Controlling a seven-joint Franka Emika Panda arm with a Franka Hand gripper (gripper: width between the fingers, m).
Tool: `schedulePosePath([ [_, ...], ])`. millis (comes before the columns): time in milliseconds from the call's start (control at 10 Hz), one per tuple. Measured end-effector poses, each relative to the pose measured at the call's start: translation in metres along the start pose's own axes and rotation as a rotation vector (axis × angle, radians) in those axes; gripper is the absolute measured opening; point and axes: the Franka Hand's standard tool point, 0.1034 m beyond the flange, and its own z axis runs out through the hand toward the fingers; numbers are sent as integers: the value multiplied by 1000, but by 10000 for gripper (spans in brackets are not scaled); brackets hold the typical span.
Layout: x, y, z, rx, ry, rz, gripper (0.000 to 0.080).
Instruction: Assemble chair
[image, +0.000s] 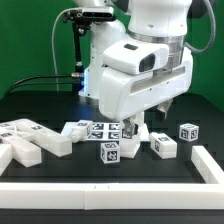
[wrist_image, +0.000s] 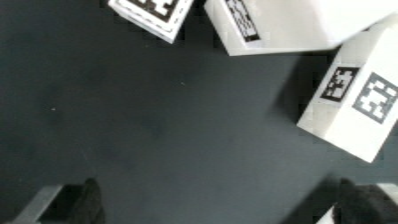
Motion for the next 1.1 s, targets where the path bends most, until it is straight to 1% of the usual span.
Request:
schedulePosePath([
  [300,0,0,0,1,0,1,649],
  [400,2,-4,-1,-1,3,35,649],
  [600,13,-36,-8,-6,5,121,649],
  [700,20,-56,-8,-8,3,179,649],
  [800,25,-70,-6,-15,15,191,649],
  [900,25,-70,-3,-22,36,184,649],
  [1100,25,-70,-3,-21,34,185,649],
])
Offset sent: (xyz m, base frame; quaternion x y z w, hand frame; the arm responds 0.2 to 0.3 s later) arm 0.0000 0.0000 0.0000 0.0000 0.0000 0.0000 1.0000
